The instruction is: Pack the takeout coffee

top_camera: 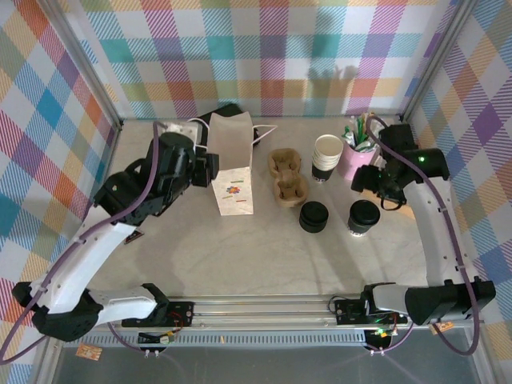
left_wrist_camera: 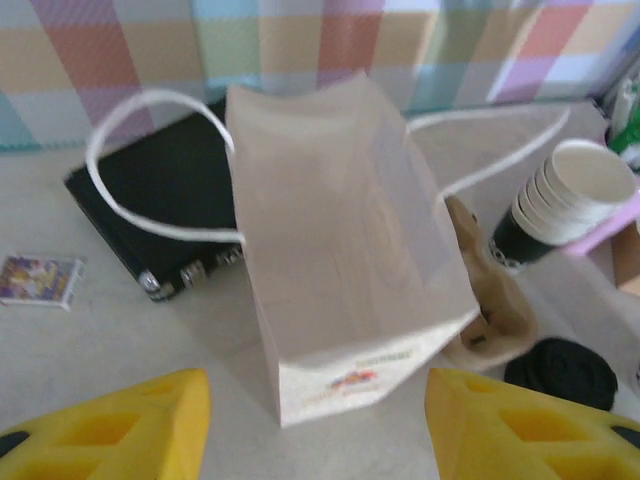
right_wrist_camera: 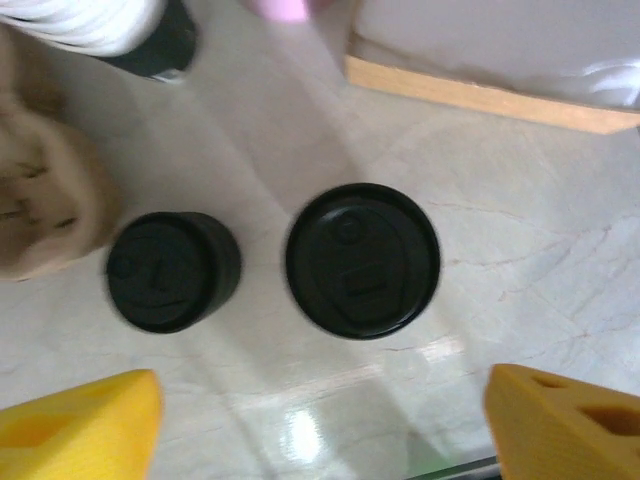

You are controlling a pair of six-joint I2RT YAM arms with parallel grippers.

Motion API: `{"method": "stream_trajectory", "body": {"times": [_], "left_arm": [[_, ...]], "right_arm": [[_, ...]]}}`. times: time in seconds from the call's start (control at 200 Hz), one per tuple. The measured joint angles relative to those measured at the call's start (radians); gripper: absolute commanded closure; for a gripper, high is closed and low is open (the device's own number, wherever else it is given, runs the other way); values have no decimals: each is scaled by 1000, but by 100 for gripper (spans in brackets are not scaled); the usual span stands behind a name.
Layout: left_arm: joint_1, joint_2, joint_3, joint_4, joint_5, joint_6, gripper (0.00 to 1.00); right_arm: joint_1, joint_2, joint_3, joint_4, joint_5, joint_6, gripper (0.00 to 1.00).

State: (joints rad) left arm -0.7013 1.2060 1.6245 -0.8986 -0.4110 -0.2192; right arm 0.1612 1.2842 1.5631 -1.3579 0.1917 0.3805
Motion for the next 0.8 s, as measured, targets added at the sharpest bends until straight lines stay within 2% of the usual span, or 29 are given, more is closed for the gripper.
{"method": "stream_trajectory", "body": {"times": [0.16,0.28,0.565,0.8], "left_arm": [[51,80,120,9,-21,0,42],[82,102,135,5,18,-30,42],[272,124,135,-41,211,-129,43],[299,132,96,-5,293,-163,43]], "right_arm": [[229,132,228,-34,37,46,43],[332,265,290,0,40,57,48],[364,505,299,164,5,29,52],[364,661,317,293,-25,-50,54]]}}
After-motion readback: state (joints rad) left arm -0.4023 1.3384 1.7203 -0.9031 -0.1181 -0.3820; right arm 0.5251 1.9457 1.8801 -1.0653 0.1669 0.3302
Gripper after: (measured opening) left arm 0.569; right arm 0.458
